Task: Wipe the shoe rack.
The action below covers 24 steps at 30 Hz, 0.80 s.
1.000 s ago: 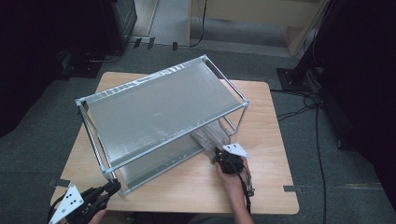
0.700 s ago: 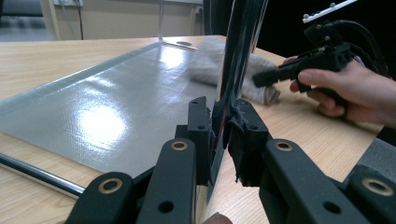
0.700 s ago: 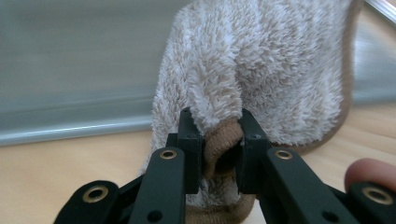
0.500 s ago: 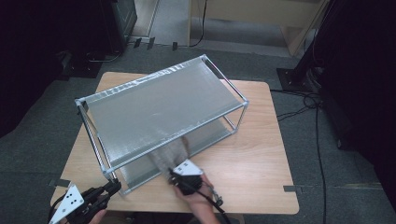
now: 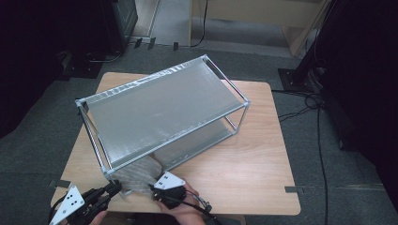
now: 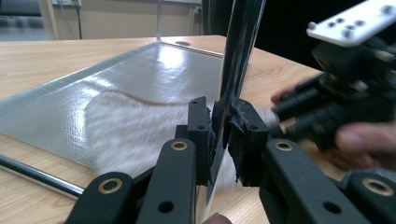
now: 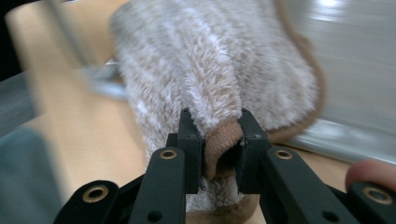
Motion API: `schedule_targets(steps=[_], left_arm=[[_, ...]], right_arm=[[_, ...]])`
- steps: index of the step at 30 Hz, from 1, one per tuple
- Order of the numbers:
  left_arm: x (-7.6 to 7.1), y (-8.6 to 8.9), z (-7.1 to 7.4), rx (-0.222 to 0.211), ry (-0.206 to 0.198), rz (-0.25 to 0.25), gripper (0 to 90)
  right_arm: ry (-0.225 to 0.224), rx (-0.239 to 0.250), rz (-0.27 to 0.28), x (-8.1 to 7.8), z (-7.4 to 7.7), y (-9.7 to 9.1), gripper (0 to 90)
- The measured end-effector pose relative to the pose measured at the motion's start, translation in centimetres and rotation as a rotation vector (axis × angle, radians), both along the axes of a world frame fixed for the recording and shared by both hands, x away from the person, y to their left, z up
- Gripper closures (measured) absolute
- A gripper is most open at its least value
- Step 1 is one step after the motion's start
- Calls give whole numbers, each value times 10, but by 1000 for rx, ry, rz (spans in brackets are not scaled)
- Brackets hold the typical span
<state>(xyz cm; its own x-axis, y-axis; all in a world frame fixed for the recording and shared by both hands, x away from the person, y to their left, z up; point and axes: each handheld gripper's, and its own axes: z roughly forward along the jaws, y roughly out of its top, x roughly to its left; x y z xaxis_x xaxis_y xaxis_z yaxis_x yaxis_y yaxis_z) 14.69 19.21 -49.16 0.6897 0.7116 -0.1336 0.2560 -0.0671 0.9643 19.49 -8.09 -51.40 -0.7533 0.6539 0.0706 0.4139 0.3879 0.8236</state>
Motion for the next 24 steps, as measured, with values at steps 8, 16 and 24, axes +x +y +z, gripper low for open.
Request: schedule_targets(steps=[8,16,24], left_arm=[[0,0,0,4,-1,-1,797],[0,1,0,3,-3,-2,797],[-1,3,0,8,-2,9,797]], right_arm=[[6,-16,-272,40,2,-73,765],[35,14,-504,63,0,-144,765],[21,-31,-583,55,2,-190,764]])
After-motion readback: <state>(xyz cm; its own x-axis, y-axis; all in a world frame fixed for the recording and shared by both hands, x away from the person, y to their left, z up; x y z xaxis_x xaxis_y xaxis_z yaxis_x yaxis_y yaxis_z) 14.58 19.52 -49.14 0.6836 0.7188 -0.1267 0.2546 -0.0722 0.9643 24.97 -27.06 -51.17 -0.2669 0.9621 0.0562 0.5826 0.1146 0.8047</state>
